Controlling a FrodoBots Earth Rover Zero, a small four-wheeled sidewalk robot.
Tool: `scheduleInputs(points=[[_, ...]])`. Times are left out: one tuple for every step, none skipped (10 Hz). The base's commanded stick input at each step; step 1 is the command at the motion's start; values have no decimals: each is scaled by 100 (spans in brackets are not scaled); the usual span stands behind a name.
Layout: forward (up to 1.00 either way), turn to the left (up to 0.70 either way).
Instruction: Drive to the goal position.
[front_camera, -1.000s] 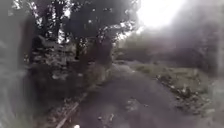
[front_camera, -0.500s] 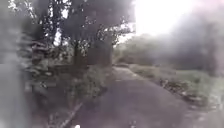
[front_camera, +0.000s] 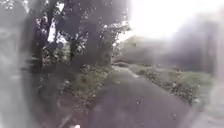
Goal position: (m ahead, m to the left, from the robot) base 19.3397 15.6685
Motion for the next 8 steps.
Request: scheduleInputs(points=[[70, 0], [70, 0], [70, 0], [70, 0], [70, 0], [70, 0], [70, 0], [70, -11]])
